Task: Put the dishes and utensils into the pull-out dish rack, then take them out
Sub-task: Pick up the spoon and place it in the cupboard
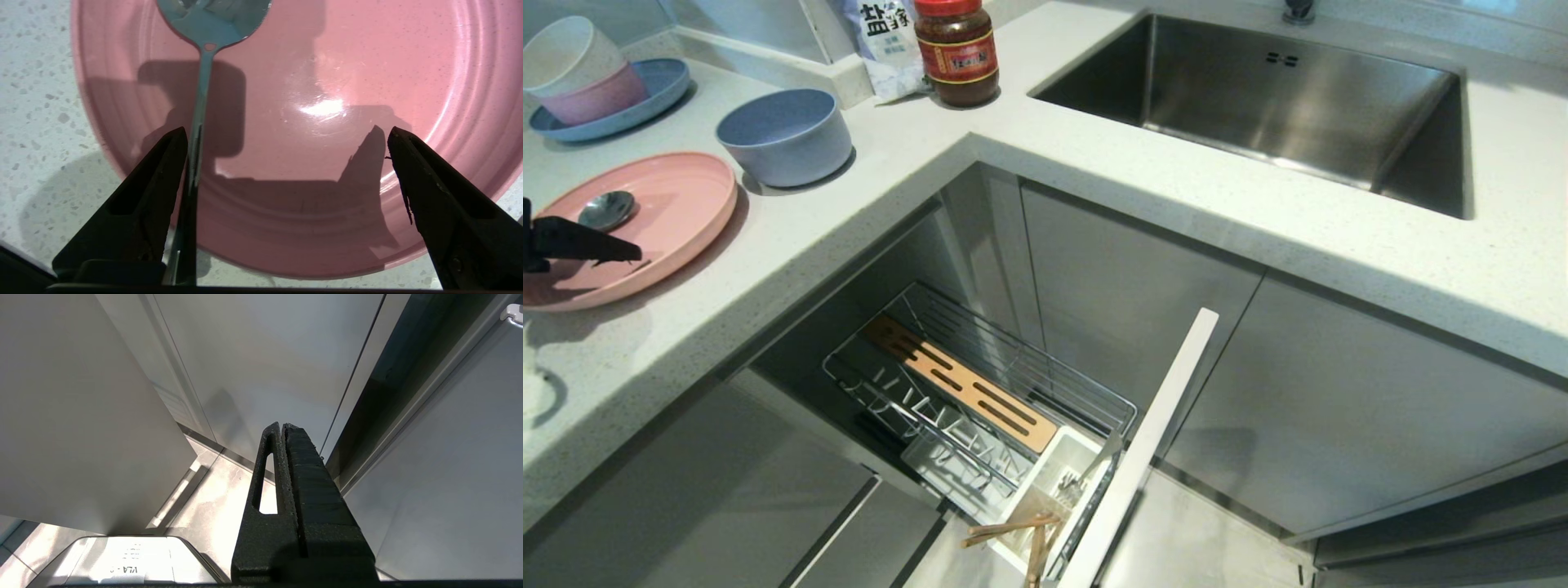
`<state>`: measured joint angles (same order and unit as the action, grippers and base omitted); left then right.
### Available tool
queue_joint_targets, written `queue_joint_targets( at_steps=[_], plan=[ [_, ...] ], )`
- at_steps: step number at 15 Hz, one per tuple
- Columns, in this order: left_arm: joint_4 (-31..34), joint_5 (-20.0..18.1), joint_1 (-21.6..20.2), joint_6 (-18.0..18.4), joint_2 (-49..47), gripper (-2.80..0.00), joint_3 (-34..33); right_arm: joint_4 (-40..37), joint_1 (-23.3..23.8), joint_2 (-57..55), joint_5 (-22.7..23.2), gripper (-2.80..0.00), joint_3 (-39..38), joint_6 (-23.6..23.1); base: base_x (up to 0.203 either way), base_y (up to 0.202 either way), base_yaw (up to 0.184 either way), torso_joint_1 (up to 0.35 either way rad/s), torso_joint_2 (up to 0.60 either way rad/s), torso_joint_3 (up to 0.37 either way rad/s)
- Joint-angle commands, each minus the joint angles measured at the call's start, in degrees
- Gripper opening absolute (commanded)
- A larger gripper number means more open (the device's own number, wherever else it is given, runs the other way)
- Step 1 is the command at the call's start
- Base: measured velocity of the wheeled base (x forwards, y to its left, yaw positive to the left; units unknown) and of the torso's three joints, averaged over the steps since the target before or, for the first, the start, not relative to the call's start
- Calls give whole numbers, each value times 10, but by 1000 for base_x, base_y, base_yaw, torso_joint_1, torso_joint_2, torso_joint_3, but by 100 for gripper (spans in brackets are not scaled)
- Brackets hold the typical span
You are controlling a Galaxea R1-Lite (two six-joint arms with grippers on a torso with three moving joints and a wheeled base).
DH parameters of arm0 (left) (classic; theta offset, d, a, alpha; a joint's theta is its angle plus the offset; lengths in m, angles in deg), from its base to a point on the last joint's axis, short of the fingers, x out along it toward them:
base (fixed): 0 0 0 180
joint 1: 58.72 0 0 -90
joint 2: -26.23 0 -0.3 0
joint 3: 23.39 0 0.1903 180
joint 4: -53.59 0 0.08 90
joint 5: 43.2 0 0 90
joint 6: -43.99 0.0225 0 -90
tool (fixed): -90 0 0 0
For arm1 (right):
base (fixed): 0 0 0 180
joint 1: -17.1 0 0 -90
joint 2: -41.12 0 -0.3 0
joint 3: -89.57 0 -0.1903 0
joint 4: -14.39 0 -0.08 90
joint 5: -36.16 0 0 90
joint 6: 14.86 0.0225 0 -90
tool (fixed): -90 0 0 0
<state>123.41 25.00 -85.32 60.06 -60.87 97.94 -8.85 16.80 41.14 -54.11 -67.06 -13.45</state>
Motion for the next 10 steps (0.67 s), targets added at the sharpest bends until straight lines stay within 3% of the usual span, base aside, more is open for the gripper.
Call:
queue_joint_targets(
  at_steps=[1,10],
  plan=[
    [3,-1,5,0,1,0,-1,0,0,2,0,-280,-1,0,0,0,0,0,0,0],
    [4,25,8,-1,7,0,-1,0,0,2,0,-280,-1,0,0,0,0,0,0,0]
  ],
)
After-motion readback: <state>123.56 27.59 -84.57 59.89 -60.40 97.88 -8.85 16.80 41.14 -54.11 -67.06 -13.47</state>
